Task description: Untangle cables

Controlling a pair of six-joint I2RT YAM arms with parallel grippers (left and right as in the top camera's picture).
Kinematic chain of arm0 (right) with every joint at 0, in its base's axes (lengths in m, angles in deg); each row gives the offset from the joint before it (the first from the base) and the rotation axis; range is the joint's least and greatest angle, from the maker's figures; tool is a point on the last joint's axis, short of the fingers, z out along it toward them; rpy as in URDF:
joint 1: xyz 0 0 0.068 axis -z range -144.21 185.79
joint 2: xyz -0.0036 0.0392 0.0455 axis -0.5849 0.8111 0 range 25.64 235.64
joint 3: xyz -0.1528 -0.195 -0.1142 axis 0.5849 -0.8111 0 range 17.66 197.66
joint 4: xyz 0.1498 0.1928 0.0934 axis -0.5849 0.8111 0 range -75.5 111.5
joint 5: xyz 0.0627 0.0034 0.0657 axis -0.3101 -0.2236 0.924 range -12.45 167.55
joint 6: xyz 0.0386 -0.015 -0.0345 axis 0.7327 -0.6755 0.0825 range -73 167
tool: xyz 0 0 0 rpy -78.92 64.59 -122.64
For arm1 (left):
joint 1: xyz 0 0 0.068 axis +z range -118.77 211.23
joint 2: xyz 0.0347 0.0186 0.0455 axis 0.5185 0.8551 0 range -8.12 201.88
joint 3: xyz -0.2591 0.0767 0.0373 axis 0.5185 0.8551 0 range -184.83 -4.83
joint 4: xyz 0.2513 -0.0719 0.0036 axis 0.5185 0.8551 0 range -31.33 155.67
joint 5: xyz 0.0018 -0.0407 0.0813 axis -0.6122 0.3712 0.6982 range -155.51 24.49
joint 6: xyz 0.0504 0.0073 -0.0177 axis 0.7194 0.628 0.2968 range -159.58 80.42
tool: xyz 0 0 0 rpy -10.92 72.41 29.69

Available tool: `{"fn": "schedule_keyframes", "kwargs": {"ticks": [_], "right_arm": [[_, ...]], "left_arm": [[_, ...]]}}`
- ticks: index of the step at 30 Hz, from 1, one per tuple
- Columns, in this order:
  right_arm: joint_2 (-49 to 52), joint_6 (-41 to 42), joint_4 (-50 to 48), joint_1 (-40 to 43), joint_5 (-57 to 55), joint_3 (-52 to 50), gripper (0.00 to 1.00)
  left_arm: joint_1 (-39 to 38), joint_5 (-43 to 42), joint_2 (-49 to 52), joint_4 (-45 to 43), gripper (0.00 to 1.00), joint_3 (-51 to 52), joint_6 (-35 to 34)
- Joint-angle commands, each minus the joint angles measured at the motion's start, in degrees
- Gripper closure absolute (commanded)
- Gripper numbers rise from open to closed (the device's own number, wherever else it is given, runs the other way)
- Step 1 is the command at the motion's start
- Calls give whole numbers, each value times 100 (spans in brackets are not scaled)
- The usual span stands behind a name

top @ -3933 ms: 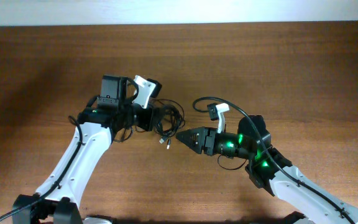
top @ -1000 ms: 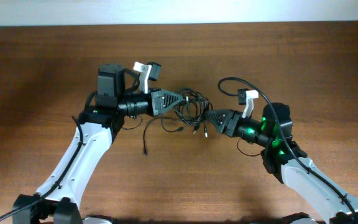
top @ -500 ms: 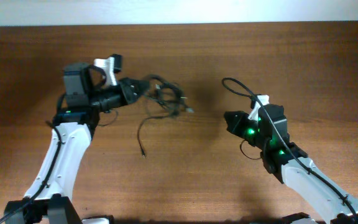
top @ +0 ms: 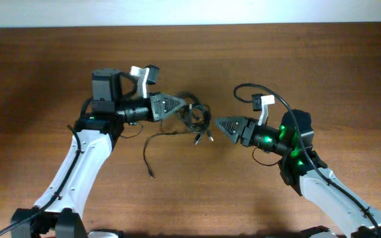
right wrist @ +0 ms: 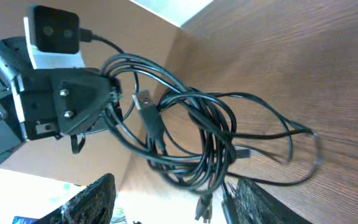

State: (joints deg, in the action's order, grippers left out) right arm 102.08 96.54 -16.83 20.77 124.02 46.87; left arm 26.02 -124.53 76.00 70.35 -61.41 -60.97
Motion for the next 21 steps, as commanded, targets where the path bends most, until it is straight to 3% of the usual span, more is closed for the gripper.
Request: {"fn": "schedule_keyframes", "kwargs": {"ticks": [1,4,9,10,11,12,14,15,17,21], "right_arm": [[-15,90,-24,0,131,37,38],[-15,173,-24,-2,133,37,41],[-15,350,-66,-348,133,37,91],[-17,352,-72,-402,133,37,96],[-17,372,-203,-409,133,37,96],[-17,507,-374,-409,129,37,96],[-17,852,-916,-409,90,37,96],[-17,868,-1121,-409,85,37,96],[-17,866,-1137,-409,70,37,96],[-15,859,-1134,-409,522,37,96]], "left_arm": [[-208,-920,-44,-461,100,-57,164],[-328,-916,-44,-514,100,-57,131],[-326,-713,-44,-560,100,-57,133],[-328,-498,-44,-560,100,-57,133],[-326,-26,-44,-426,100,-57,133],[-326,363,-44,-245,90,-57,133],[-352,1307,-44,308,86,-57,133],[-391,1587,-44,527,87,-57,133],[-417,2149,-44,800,100,-57,131],[-411,4133,-44,1276,100,-57,-955]]}}
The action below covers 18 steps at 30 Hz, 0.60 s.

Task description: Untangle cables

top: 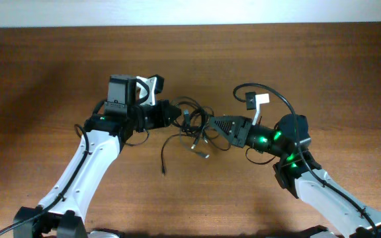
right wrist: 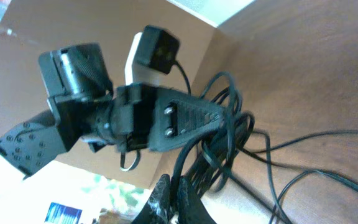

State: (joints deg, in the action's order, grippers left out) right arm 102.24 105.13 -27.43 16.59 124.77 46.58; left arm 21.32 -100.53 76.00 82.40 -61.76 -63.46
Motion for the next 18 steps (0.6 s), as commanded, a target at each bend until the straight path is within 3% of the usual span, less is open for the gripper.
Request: {"fn": "schedule_keyframes", "kwargs": {"ticks": [1,3,5,6,7,9,11,18], "right_arm": [[-33,0,-52,9,699,66,96],[-31,-66,-24,9,1071,61,96],[-31,-109,173,9,1036,61,96],[-31,-240,472,9,837,61,96],[-31,-240,758,9,564,61,93],[-31,-240,1283,9,-273,61,67],[-31,-573,1305,9,-769,61,49],[-31,-837,1303,2,-839,61,35]], "left_arm": [[59,2035,-44,35,100,-22,-960],[131,3156,-44,-92,100,-22,-1858],[345,3117,-44,-286,100,-22,-2109],[437,2699,-44,-415,100,-22,-2052],[450,2170,-44,-562,100,-22,-1631],[415,138,-44,-898,100,-22,518],[424,-1576,-44,-911,100,-22,1648],[284,-2302,-44,-911,100,-22,1818]]}}
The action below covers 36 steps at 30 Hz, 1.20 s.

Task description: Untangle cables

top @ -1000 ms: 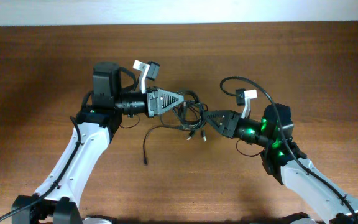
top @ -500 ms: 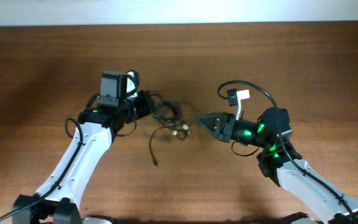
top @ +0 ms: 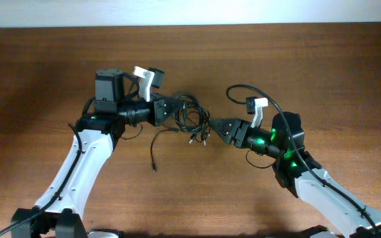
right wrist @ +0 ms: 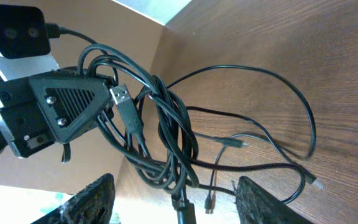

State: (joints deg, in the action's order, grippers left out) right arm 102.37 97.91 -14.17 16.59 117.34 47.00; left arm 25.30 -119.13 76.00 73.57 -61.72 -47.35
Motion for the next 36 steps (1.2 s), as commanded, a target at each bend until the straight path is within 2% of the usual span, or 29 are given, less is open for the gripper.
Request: {"fn": "schedule_keyframes", "kwargs": {"ticks": [1,4,6,8,9,10,11,13,15,16,20,26,28,32,34,35,36], "right_arm": [[-44,-111,-26,-4,-35,20,34],[-44,-118,-33,-153,-20,20,30],[-44,-120,-46,-223,-146,20,31],[-44,-116,-44,-223,-111,20,80],[-44,-116,-35,-223,-52,20,92],[-44,-116,-17,-223,92,20,96],[-44,-116,13,-223,227,20,96],[-44,-118,291,-223,328,20,96],[-44,-118,903,-223,330,20,96],[-44,-118,1104,-223,330,20,96],[-44,-118,1355,-223,352,20,96],[-44,-118,1633,-223,348,20,96],[-44,-118,1652,-223,350,20,96],[-44,-118,1956,-221,291,20,96],[-44,-118,2041,-223,197,20,96],[-44,-116,2048,-221,116,20,96],[-44,-116,2044,-221,-68,20,86]], "left_arm": [[-208,-470,-44,-26,100,-26,208],[-450,-472,-44,-26,100,-26,205],[-551,-538,-44,-33,100,-26,205],[-597,-461,-44,-157,100,-26,203],[-597,-393,-44,-258,100,-26,201],[-597,-35,-44,-321,100,-26,85],[-597,350,-44,-337,100,-26,-96],[-590,2039,-44,-332,100,-26,-1008],[-590,4461,-44,-330,100,-26,-2643],[-590,5034,-44,-332,100,-26,-3215],[-590,5630,-44,-302,100,-26,-3816],[-590,6599,-44,238,100,-26,-5233],[-590,6636,-44,238,100,-26,-5394],[-590,7569,-44,393,100,-26,-5394],[-592,7423,-44,426,100,-26,-5388],[-592,7027,-44,431,100,-26,-5313],[-592,6301,-44,431,100,-26,-4887]]}}
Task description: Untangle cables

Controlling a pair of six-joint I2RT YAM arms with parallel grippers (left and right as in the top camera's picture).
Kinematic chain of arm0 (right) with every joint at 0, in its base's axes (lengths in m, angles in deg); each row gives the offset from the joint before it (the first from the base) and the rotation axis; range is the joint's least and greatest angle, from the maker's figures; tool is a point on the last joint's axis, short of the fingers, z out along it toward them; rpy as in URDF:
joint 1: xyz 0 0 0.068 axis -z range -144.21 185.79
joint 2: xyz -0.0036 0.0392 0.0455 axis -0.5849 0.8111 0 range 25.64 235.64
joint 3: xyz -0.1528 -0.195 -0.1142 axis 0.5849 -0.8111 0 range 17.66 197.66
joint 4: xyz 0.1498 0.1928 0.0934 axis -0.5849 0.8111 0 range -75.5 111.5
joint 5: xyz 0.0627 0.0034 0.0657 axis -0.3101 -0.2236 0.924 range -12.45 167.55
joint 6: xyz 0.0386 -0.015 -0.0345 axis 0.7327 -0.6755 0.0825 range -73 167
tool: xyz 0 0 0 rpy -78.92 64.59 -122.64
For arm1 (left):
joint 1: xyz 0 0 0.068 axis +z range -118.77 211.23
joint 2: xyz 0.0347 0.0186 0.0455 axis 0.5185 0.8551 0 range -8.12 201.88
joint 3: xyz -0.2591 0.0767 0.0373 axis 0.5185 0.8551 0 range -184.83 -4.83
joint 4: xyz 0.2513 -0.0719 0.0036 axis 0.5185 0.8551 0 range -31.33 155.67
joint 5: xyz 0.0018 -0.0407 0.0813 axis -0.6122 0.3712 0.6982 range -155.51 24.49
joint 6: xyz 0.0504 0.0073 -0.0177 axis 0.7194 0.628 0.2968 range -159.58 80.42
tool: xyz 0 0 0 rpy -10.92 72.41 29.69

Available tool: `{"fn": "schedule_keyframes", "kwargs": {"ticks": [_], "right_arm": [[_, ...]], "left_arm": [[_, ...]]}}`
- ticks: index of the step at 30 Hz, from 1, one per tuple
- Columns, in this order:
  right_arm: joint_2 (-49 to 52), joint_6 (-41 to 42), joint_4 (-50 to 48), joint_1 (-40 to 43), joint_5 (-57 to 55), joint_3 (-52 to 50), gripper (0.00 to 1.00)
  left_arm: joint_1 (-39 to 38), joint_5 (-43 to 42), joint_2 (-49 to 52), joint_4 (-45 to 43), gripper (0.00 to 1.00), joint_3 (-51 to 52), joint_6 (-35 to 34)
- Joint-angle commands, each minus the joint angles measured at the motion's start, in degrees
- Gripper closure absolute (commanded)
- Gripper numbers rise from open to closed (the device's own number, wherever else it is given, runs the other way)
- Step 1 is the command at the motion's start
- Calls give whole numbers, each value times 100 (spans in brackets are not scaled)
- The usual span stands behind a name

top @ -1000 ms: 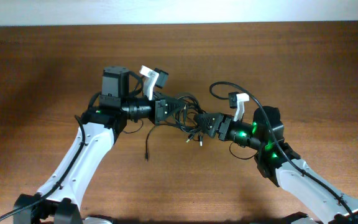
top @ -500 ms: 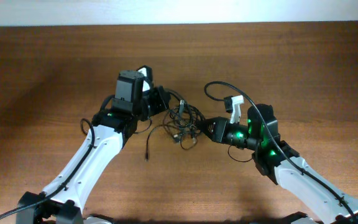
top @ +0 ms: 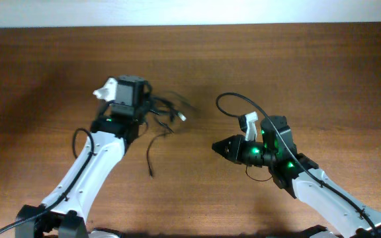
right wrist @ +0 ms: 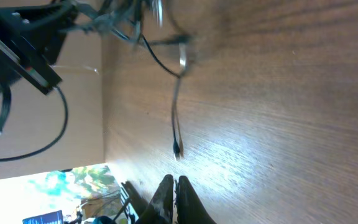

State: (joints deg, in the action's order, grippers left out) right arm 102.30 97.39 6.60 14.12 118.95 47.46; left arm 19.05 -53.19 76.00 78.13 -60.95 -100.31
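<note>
The tangle of thin black cables (top: 159,107) hangs blurred at my left gripper (top: 143,106), which looks shut on it; the fingers are mostly hidden under the wrist. One loose tail (top: 149,155) trails from the tangle toward the near edge. In the right wrist view the tangle (right wrist: 126,25) sits at the top left, and the tail's plug end (right wrist: 176,148) lies on the wood. My right gripper (top: 215,147) is well to the right of the tangle, with nothing in it. Its fingers (right wrist: 166,193) are pressed together.
The brown wooden table (top: 296,66) ends at a pale wall along the back. The right arm's own black lead (top: 238,100) arches above its wrist. A similar lead (top: 78,139) loops beside the left arm.
My right gripper was open right at the tangle with strands between its fingers. It is now shut, empty and drawn back to the right. My left wrist has turned and carried the tangle leftward.
My left gripper held the tangle while my right one stood open beside it. Then the right was shut among the strands, then open again close by. Now the right is shut and apart from the cables, which stay with the left.
</note>
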Motion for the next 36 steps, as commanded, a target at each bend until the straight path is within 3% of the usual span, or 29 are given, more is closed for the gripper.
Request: {"fn": "schedule_keyframes", "kwargs": {"ticks": [1,2,3,4,5,6,27,36], "right_arm": [[-37,-66,-31,31,-321,-26,78],[-37,-66,-33,31,-420,-26,72],[-37,-66,-31,31,-562,-26,51],[-37,-63,-17,31,-710,-26,37],[-37,-66,-4,31,-763,-26,14],[-37,-66,83,31,-763,-26,2],[-37,-66,195,31,-763,-26,2],[-37,-66,195,31,-763,-26,2]], "left_arm": [[33,-713,-44,-26,100,-103,807],[33,-1156,-44,-17,100,-103,1268],[33,-1631,-44,0,100,-103,1670],[33,-2098,-44,24,100,-103,1998],[33,-2474,-44,42,100,-103,2350],[33,-2949,-44,55,100,-103,2863],[33,-3053,-44,660,100,-103,2979],[33,-2734,-44,658,100,-103,2977]]}}
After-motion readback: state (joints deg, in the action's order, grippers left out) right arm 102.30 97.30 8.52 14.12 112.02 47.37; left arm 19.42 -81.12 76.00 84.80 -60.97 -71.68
